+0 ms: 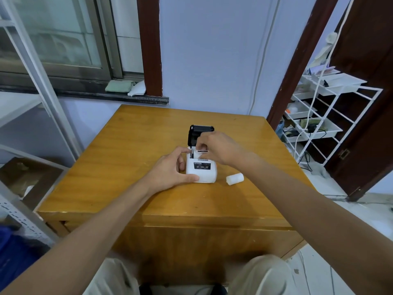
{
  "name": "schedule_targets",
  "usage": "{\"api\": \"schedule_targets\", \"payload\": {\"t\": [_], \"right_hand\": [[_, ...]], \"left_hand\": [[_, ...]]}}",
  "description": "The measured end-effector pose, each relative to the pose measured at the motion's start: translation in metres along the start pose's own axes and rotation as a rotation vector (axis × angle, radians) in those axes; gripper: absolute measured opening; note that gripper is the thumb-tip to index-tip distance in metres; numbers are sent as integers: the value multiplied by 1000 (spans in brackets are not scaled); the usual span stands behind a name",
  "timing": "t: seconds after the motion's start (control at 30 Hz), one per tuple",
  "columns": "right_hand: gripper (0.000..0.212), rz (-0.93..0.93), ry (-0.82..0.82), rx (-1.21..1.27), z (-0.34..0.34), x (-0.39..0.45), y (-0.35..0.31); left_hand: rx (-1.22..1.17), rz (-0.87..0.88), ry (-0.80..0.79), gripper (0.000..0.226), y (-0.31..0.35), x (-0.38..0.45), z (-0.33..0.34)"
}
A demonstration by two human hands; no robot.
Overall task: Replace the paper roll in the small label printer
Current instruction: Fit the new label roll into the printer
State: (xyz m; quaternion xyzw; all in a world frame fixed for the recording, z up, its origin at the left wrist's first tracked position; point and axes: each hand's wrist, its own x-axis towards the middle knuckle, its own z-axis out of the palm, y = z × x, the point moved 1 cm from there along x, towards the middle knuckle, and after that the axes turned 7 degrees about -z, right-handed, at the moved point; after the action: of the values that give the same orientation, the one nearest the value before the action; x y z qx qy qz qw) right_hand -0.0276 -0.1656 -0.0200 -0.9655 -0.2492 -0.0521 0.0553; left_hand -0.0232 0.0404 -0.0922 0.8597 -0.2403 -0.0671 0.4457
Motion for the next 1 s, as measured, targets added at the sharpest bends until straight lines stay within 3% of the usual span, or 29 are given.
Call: {"api": "schedule_targets", "payload": {"t": [0.2, 0.53, 0.7, 1.0], "right_hand": [[18, 33, -34, -3, 1, -4, 3], [13, 103, 75, -61, 4, -12, -5], [9, 175, 172, -20, 10, -15, -7], [11, 294, 212, 49, 12, -15, -15]], "left_hand": [[-4, -14, 33, 82, 1, 0, 1], [73, -25, 38, 72, 3, 0, 5], [312, -39, 93, 73, 8, -6, 13], [331, -54, 102, 70, 14, -9, 15]]}}
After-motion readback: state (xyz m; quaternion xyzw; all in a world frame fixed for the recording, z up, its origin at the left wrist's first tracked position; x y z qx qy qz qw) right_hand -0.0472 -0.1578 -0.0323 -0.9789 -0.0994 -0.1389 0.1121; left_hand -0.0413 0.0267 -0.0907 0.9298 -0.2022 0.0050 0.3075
